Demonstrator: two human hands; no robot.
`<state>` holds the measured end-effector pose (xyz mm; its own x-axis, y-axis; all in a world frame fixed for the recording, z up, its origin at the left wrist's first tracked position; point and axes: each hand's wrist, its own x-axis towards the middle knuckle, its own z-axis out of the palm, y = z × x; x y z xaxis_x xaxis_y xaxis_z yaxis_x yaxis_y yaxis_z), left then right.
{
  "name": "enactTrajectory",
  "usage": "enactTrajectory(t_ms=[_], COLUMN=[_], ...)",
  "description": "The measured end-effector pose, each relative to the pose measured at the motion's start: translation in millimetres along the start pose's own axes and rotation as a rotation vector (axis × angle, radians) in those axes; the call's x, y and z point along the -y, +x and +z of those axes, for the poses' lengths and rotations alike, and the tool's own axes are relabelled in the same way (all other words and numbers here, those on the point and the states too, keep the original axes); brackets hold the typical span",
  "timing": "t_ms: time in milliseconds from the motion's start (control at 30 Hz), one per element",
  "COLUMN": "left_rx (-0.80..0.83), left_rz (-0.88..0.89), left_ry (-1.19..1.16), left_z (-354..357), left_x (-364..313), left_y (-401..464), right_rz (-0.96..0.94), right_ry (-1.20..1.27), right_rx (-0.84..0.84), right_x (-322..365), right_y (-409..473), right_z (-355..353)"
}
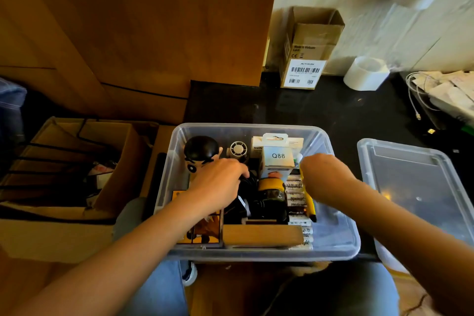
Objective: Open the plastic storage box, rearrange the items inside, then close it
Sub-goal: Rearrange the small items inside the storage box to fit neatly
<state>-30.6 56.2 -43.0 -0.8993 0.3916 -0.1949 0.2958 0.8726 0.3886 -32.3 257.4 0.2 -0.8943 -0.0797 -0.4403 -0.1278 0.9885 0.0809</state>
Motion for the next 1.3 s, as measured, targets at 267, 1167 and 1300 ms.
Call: enactTrajectory(t_ms=[267, 1167, 1300], left_rx=[-0.011, -0.042, -0.102], left_rz=[-0.003, -0.016, -0.003], left_ry=[0.021, -0.077, -0.149], left_z=[5, 4, 6], left_x=[2, 5, 7], left_y=[2, 3, 4], right_rz=[0.080, 0.079, -0.016], right_ry=[-0.096, -0.060, 0.095], right_rx=[0.159, 0.159, -0.106], right_x=[18, 21, 6], right_y=[14, -3, -20], right_z=[29, 26, 14])
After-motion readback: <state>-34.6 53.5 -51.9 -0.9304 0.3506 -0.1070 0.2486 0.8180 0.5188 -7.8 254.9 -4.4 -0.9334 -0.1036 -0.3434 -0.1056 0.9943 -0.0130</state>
